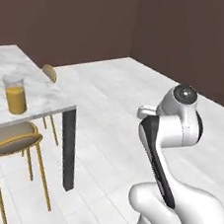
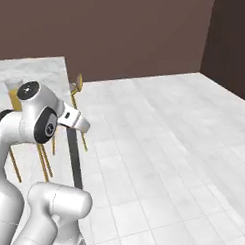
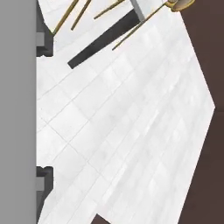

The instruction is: Place the pitcher and cup on the dining counter for serving.

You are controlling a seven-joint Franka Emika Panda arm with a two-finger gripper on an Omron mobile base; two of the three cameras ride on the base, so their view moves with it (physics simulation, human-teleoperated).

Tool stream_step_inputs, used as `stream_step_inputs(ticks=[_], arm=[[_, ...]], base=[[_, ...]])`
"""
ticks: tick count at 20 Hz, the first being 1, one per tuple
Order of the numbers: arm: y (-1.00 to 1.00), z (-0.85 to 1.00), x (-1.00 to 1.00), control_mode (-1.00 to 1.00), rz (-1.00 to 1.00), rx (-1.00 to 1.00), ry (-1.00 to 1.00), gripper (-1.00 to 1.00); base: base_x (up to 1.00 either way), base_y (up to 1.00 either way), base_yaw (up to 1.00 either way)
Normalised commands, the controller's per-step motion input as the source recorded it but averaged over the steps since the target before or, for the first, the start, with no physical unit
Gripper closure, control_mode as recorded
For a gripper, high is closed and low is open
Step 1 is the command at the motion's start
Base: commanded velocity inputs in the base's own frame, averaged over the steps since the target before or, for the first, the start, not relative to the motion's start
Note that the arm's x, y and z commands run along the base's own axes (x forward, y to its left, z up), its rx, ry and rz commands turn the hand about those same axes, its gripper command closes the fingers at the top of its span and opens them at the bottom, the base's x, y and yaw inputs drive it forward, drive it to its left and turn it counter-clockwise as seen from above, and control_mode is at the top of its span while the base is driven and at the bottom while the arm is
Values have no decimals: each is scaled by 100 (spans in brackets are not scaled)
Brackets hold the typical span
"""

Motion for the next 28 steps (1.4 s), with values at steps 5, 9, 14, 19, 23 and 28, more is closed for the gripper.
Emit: stream_step_inputs(ticks=[5, 9, 14, 19, 23, 28], arm=[[0, 0, 0, 100, 0, 0, 0, -100], [0, 0, 0, 100, 0, 0, 0, -100], [0, 0, 0, 100, 0, 0, 0, -100], [0, 0, 0, 100, 0, 0, 0, -100], [0, 0, 0, 100, 0, 0, 0, -100], [0, 0, 0, 100, 0, 0, 0, -100]], base=[[-45, 0, -84], [-29, 0, -87], [-8, -9, -87], [0, -40, -83], [0, -74, -75], [0, -91, -71]])
